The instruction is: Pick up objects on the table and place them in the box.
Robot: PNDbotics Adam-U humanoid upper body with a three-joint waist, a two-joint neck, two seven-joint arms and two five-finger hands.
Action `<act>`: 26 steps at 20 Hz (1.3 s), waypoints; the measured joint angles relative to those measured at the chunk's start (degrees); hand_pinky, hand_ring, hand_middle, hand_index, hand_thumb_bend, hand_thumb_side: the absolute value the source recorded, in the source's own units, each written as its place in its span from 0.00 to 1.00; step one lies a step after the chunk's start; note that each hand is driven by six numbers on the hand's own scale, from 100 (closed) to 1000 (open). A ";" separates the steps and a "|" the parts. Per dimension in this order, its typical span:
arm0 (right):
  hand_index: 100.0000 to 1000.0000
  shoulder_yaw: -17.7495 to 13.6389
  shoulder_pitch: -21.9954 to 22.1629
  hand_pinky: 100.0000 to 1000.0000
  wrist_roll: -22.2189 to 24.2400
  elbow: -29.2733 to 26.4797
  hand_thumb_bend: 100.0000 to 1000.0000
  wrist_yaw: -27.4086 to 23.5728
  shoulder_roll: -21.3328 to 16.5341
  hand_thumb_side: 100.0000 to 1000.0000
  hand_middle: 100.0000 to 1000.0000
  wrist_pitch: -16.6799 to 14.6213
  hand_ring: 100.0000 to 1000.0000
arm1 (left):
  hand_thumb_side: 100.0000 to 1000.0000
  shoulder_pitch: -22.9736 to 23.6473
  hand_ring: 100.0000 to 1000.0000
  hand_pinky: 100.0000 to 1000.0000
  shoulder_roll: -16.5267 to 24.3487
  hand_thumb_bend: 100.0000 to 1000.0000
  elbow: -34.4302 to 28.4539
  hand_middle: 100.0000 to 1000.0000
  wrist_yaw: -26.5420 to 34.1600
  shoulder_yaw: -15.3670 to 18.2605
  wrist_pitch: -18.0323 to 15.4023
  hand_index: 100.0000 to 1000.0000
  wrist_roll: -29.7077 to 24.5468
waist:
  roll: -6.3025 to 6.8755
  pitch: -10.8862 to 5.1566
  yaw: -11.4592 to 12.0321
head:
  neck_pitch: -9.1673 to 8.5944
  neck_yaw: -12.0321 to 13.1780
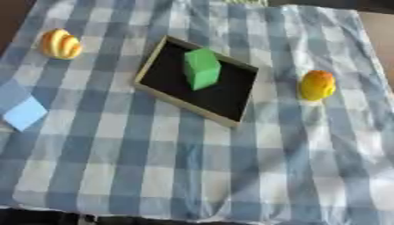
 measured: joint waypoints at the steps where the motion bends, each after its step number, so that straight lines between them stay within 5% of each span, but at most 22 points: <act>1: 0.95 0.82 -0.35 0.86 0.91 0.15 0.00 0.63 -0.84 0.15 0.86 -0.12 0.86 | 0.58 -0.04 0.75 1.00 0.01 0.00 0.00 0.71 0.01 -0.01 0.00 0.83 -0.08 | -0.10 0.00 0.10 | -0.13 -0.09; 13: 0.95 8.95 -2.50 0.87 12.60 3.12 0.00 3.49 -4.09 0.22 0.86 -1.81 0.87 | 0.58 -0.37 0.75 1.00 0.47 0.00 0.00 0.71 0.25 -0.54 0.25 0.83 -0.74 | -0.73 0.01 1.01 | -0.79 -0.97; 26: 0.93 14.17 -6.10 0.89 15.26 6.64 0.00 3.25 -2.30 0.23 0.79 -0.72 0.84 | 0.58 -0.85 0.76 1.00 0.47 0.00 0.00 0.71 0.64 -1.27 0.71 0.83 -1.67 | -0.73 0.02 1.56 | -0.86 -1.64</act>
